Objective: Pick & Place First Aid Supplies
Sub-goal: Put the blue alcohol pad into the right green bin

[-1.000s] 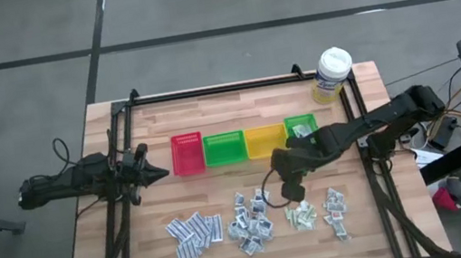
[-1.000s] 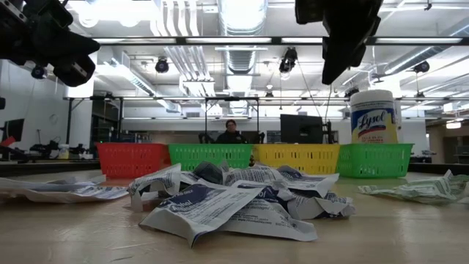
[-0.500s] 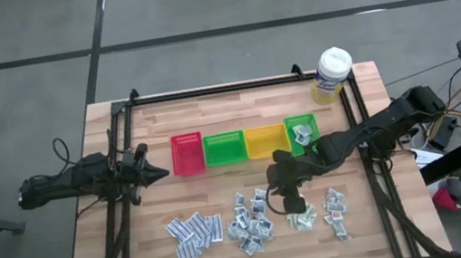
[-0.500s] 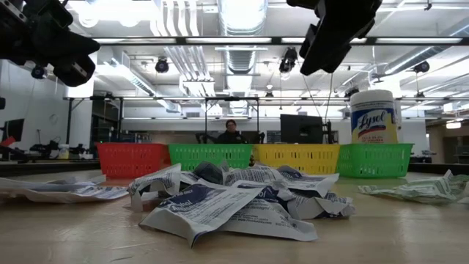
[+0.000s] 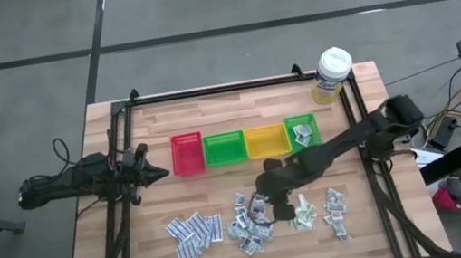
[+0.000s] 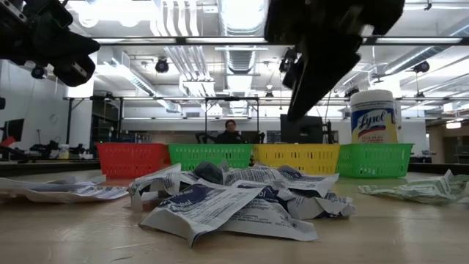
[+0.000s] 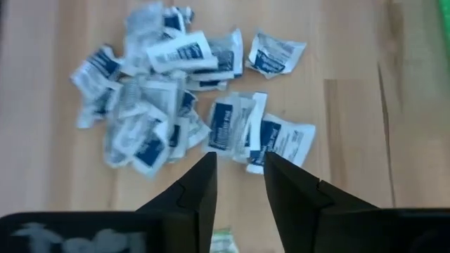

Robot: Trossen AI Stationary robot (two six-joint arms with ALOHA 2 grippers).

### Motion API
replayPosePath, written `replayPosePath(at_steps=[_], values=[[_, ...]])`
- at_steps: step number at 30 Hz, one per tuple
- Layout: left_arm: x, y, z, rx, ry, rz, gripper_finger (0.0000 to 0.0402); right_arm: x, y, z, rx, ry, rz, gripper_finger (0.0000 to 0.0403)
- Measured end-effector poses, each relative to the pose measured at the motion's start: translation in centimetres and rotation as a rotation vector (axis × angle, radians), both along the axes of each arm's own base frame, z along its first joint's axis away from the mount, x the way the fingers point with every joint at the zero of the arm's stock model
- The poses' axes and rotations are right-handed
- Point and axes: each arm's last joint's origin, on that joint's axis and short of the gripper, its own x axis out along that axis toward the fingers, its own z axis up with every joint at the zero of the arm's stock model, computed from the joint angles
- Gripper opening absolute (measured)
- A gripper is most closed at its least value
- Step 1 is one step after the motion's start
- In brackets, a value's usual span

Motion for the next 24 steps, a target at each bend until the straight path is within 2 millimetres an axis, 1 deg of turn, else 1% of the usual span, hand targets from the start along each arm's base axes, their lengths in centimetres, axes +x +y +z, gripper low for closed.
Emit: replayPosePath(at_steps=[2, 8, 12, 18, 24], values=[[0.0, 0.0, 0.0, 0.000, 0.001, 0.000, 0.0000, 0.9, -0.1, -0.4, -0.022, 0.017, 0.022, 0.0127], [0.0, 0.0, 0.0, 0.002, 0.001, -0.001, 0.0000, 2.3, -1.3, -1.4, -0.078, 0.131, 0.042, 0.0141], [0.0, 0.0, 0.0, 0.002, 0.001, 0.000, 0.0000, 3.0, -2.1, -1.7, -0.077, 0.143, 0.046, 0.0146], [0.0, 0.0, 0.0, 0.002, 0.001, 0.000, 0.0000, 3.1, -3.4, -1.8, -0.048, 0.155, 0.027, 0.0140], [0.0, 0.0, 0.0, 0.002, 0.001, -0.001, 0.0000, 3.3, -3.4, -2.2, -0.018, 0.171, -0.012, 0.0133]])
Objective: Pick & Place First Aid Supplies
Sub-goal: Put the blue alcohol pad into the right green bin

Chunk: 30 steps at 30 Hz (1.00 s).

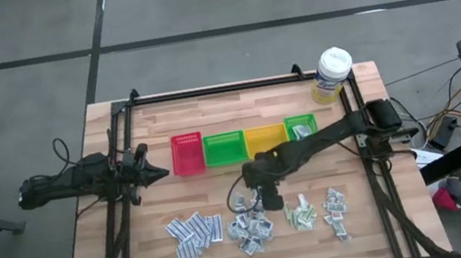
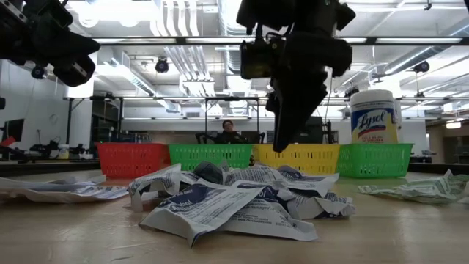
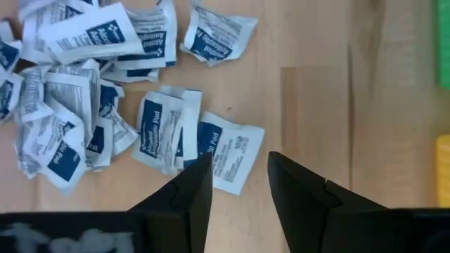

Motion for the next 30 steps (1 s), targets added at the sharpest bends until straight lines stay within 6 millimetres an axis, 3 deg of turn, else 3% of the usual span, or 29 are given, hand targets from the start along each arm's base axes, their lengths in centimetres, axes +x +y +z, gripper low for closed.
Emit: replayPosePath(at_steps=[10, 17, 30], values=[[0.0, 0.0, 0.0, 0.000, 0.000, 0.000, 0.0000, 0.9, -0.1, -3.7, -0.017, 0.094, 0.005, 0.0148], [0.0, 0.0, 0.0, 0.000, 0.000, 0.000, 0.0000, 0.9, -0.1, -3.6, -0.016, 0.091, -0.002, 0.0152], [0.0, 0.0, 0.0, 0.000, 0.000, 0.000, 0.0000, 0.6, -0.3, -3.9, -0.023, 0.129, -0.042, 0.0101]])
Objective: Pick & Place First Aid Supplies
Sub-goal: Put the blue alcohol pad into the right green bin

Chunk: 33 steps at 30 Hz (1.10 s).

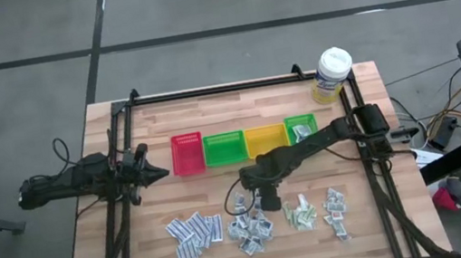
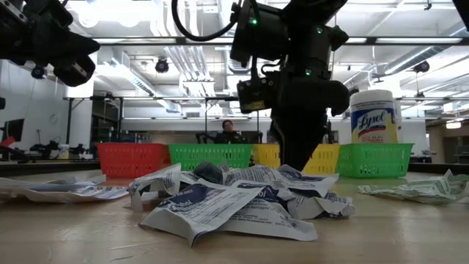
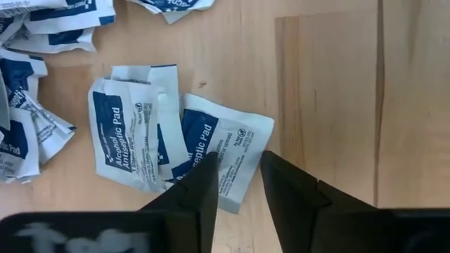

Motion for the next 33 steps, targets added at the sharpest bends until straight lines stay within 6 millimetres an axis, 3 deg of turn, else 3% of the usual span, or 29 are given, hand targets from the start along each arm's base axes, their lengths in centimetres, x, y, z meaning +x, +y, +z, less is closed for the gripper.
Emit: replayPosePath(at_steps=[16, 33], values=[[0.0, 0.0, 0.0, 0.000, 0.000, 0.000, 0.0000, -0.2, 0.0, -0.1, -0.002, 0.018, -0.010, 0.0029], [0.0, 0.0, 0.0, 0.000, 0.000, 0.000, 0.0000, 0.4, 0.2, 1.6, 0.004, 0.017, 0.006, 0.0012]])
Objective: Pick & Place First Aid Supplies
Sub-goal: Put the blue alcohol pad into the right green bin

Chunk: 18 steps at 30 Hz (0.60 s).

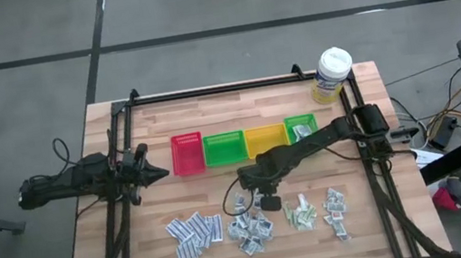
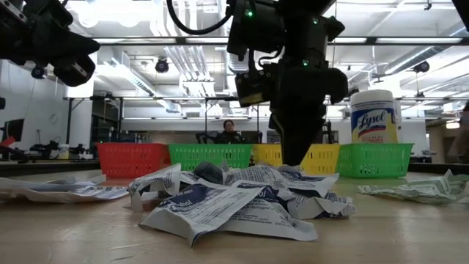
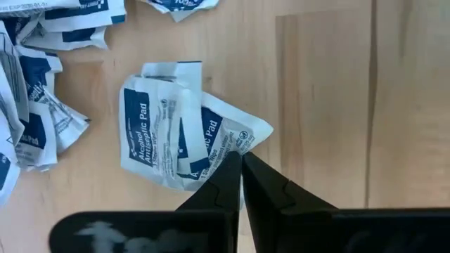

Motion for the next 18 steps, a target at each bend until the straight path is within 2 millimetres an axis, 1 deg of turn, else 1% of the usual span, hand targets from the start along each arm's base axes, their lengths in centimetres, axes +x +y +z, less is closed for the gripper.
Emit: replayPosePath(at_steps=[3, 6, 12, 18], values=[[0.0, 0.0, 0.0, 0.000, 0.000, 0.000, 0.0000, 0.1, 0.0, 0.3, -0.006, 0.005, 0.001, 0.0012], [0.0, 0.0, 0.0, 0.000, 0.000, 0.000, 0.0000, -0.1, -0.1, 0.7, -0.047, 0.043, -0.006, 0.0012], [0.0, 0.0, 0.0, 0.000, 0.000, 0.000, 0.0000, -0.7, -0.3, 1.8, -0.147, 0.130, -0.056, 0.0012], [0.0, 0.0, 0.0, 0.000, 0.000, 0.000, 0.0000, -1.4, -0.1, 2.8, -0.187, 0.214, -0.116, 0.0012]])
